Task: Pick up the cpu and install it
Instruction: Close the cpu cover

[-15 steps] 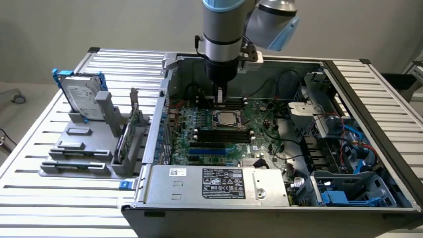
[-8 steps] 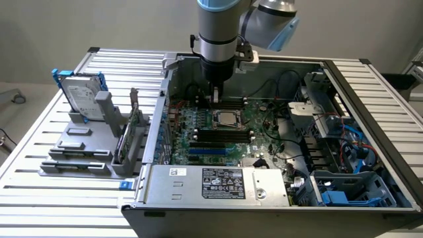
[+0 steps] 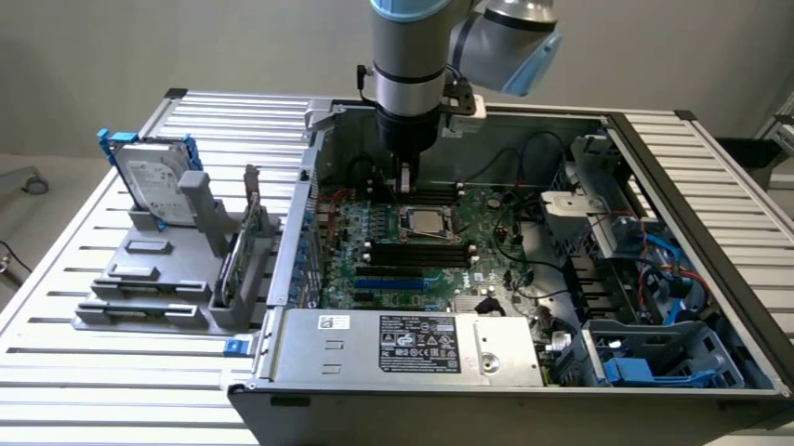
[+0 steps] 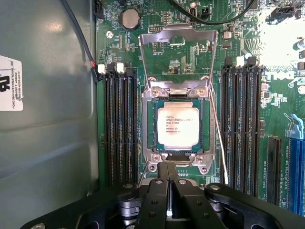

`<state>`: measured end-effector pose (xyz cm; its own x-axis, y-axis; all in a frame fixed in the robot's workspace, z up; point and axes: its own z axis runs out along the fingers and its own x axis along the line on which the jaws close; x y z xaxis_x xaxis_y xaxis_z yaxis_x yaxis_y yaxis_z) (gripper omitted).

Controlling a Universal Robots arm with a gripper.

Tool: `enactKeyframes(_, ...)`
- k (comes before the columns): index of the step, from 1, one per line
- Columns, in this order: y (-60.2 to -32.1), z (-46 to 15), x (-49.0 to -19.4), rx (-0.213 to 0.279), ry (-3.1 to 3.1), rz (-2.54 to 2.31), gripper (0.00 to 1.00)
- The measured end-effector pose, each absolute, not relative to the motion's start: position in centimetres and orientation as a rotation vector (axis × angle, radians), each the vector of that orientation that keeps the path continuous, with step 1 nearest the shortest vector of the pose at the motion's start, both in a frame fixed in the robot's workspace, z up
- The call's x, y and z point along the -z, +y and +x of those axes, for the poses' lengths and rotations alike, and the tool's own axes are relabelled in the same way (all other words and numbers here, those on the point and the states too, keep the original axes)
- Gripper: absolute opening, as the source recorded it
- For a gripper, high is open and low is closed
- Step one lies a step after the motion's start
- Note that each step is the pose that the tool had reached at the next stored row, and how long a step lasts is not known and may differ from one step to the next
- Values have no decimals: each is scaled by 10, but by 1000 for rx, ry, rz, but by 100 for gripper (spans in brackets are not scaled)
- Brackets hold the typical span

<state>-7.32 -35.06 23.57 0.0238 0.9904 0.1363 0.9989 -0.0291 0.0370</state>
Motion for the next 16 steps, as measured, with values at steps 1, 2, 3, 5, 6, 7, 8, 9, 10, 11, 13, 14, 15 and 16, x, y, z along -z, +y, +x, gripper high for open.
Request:
enactKeyframes(1,-351,-73,-236,190,-2140,-2197,11)
enactKeyframes(2,-351,-73,-236,190,-2140,-2197,11)
enactKeyframes(3,-351,-73,-236,190,-2140,-2197,11)
enactKeyframes(5,-351,-73,-236,190,-2140,-2197,11)
enactKeyframes(6,-351,-73,-236,191,-2139,-2197,11)
enactKeyframes(7,-351,-71,-236,191,-2139,-2197,11)
enactKeyframes(8,-351,-69,-236,191,-2139,-2197,11)
enactKeyframes(9,-351,-66,-236,192,-2139,-2197,11)
enactKeyframes(10,-351,-62,-236,192,-2139,-2197,11)
enactKeyframes(11,-351,-58,-236,192,-2139,-2196,11)
enactKeyframes(13,-351,-49,-237,192,-2138,-2196,11)
enactKeyframes(14,-351,-44,-237,192,-2138,-2196,11)
enactKeyframes(15,-351,-40,-238,192,-2138,-2196,11)
enactKeyframes(16,-351,-35,-239,192,-2138,-2196,11)
